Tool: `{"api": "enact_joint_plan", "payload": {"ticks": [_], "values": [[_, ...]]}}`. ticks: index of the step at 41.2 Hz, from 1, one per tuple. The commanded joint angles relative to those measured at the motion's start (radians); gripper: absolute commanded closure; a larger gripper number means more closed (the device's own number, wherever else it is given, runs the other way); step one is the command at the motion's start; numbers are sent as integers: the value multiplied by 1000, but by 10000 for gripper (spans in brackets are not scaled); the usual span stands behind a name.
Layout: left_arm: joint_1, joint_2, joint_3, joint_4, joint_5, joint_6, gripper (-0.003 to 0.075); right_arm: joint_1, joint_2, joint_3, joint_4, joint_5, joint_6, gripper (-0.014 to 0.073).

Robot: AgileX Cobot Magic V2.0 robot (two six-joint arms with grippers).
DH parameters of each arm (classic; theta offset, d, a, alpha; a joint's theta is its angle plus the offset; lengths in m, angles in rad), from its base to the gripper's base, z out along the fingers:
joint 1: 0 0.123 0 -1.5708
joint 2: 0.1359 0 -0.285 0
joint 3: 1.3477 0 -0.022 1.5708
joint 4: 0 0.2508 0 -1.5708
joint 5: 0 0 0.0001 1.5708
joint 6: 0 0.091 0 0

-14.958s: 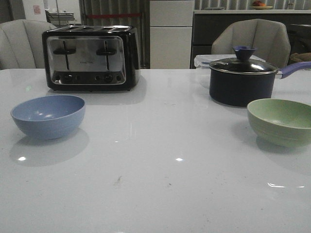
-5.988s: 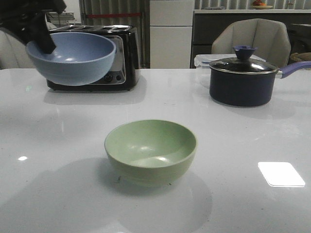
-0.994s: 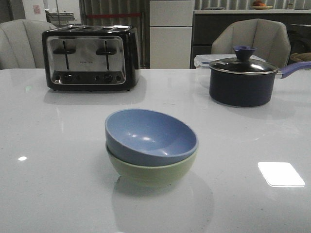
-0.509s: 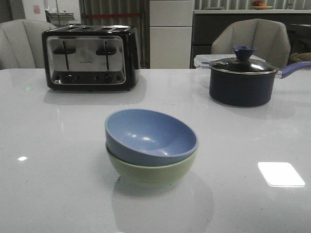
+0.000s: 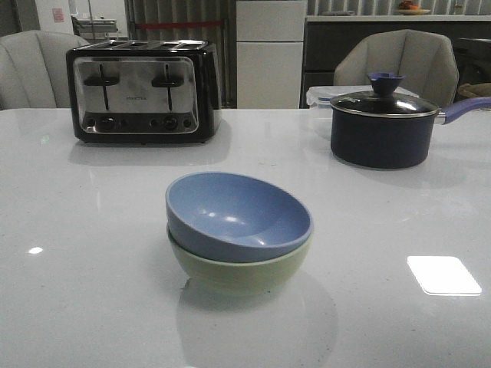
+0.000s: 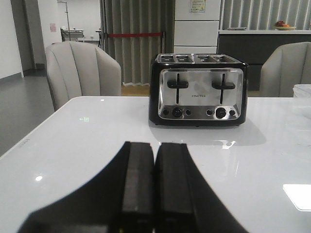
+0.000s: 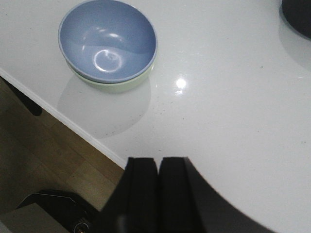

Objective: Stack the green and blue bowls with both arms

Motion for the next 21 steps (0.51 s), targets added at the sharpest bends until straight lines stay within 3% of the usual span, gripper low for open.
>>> {"api": "enact_joint_plan", "payload": {"ticks": [1,7,15,21], "values": [[-7,-20,4,-2,-96,-2,627,-7,-4,-24,-9,-68,-1,538],[-7,-20,4,-2,-96,-2,627,-82,-91,51,-12,-153,-1,538],[-7,-20,4,-2,-96,-2,627,-322,-339,307,-12,-454,-1,538],[-7,-20,4,-2,-96,-2,627,-433,-519,489,-12,-630,-1,538]]}}
